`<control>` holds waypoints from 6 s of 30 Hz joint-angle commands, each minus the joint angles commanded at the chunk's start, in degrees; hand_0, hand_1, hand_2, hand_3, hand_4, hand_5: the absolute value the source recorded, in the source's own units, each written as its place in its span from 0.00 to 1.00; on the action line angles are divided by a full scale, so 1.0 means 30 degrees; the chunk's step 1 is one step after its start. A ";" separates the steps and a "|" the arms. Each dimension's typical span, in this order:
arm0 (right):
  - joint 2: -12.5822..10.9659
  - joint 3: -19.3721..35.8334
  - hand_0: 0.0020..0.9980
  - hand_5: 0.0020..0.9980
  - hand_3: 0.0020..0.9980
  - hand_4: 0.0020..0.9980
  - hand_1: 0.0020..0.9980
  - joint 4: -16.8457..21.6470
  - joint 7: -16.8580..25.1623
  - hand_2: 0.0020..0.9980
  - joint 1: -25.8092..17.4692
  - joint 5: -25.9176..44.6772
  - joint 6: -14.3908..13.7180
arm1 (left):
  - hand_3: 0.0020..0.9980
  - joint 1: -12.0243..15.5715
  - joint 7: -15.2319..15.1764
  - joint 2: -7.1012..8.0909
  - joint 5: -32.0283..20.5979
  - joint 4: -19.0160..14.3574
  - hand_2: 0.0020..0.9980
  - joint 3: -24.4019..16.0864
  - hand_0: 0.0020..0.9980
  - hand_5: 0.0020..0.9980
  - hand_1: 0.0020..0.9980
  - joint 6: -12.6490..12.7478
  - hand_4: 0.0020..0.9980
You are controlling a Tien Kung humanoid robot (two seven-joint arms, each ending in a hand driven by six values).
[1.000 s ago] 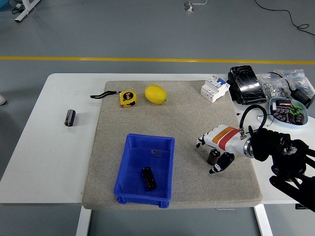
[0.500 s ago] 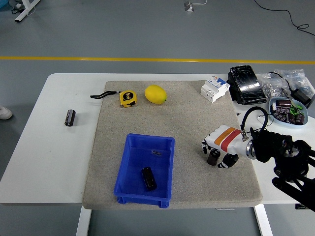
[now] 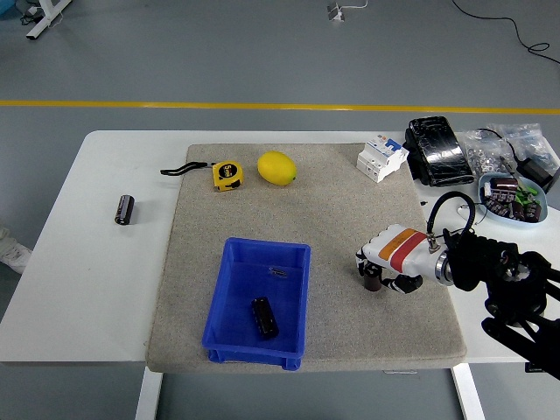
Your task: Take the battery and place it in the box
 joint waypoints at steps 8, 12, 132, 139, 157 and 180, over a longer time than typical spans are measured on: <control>0.0037 -0.0034 0.46 0.00 0.50 0.66 0.44 0.0001 -0.0131 0.51 -0.0016 -0.0119 0.0272 | 0.63 0.0023 -0.0036 0.0001 -0.0194 -0.0001 0.66 0.0119 0.67 0.68 0.64 -0.0004 0.65; 0.0047 -0.0002 0.46 0.00 0.50 0.66 0.44 0.0031 -0.0126 0.51 0.0002 -0.0052 0.0275 | 0.63 0.0055 -0.0012 0.0011 -0.0147 0.0001 0.66 0.0083 0.67 0.68 0.64 -0.0016 0.65; 0.1410 1.2063 0.43 0.21 0.85 0.89 0.48 -0.1552 0.1304 0.71 -0.6049 1.3667 -0.5350 | 0.64 0.0073 -0.0097 -0.0012 -0.0107 0.0103 0.65 0.0161 0.67 0.69 0.63 0.0083 0.65; 0.2261 1.2560 0.46 0.22 0.84 0.90 0.48 -0.1438 0.2434 0.71 -0.7680 1.8984 -0.5376 | 0.64 0.0038 -0.0105 -0.0028 -0.0067 0.0077 0.65 0.0200 0.67 0.68 0.63 0.0012 0.65; 0.4827 1.3458 0.60 0.33 0.83 0.94 0.60 -0.0087 0.4133 0.75 -1.1254 2.3473 -0.3550 | 0.64 0.0082 -0.0083 -0.0003 0.0109 0.0078 0.65 0.0142 0.67 0.69 0.63 0.0007 0.65; 0.4877 1.3423 0.75 0.68 0.86 1.00 0.80 -0.0434 0.3792 0.84 -1.1163 2.3418 -0.3009 | 0.64 0.0089 -0.0082 -0.0018 0.0432 0.0020 0.65 0.0000 0.67 0.69 0.64 -0.0120 0.65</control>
